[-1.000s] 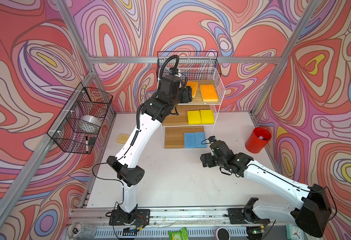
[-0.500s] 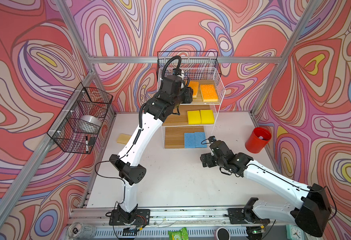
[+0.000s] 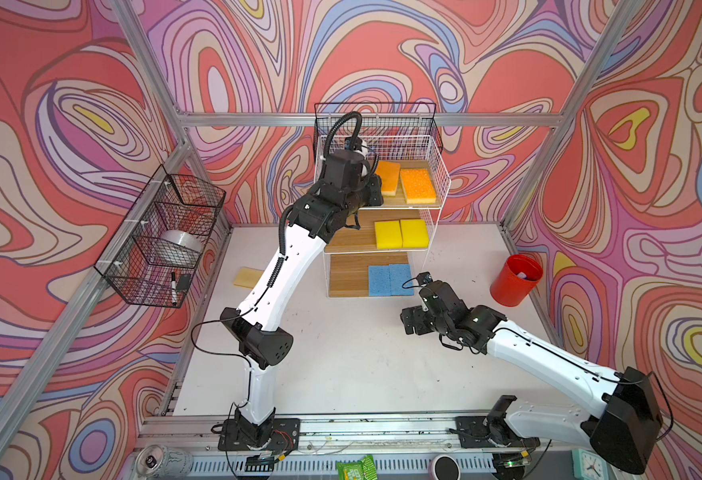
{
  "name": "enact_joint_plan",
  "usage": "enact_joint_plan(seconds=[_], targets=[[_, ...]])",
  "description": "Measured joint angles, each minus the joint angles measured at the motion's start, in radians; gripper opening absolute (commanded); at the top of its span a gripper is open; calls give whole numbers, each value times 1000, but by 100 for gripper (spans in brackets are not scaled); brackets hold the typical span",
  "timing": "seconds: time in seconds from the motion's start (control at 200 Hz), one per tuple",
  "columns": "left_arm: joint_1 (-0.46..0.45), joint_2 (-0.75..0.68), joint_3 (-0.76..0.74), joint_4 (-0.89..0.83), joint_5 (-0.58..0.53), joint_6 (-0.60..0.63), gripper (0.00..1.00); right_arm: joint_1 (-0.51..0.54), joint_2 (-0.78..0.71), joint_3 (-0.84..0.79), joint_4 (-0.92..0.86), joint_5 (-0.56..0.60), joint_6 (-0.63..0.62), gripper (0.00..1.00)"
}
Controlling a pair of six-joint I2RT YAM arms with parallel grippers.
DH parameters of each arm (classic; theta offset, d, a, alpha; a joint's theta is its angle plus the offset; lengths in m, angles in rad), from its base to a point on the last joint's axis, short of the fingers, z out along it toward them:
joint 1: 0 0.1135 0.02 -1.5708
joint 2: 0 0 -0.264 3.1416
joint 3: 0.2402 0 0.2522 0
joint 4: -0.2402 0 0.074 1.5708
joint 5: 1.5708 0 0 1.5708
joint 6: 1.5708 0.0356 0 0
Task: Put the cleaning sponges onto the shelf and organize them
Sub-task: 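Lower the orange sponge onto the top shelf beside the other orange sponge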
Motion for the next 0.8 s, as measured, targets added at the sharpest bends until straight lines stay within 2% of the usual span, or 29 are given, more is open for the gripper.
enact_joint_plan(seconds=[0.18,0.796], targets=[[0,-4,-8,3,5,-8,19,0,0,0,0,0,0,98],[-3,-92,-121,14,26,-34,18,0,0,0,0,0,0,98]])
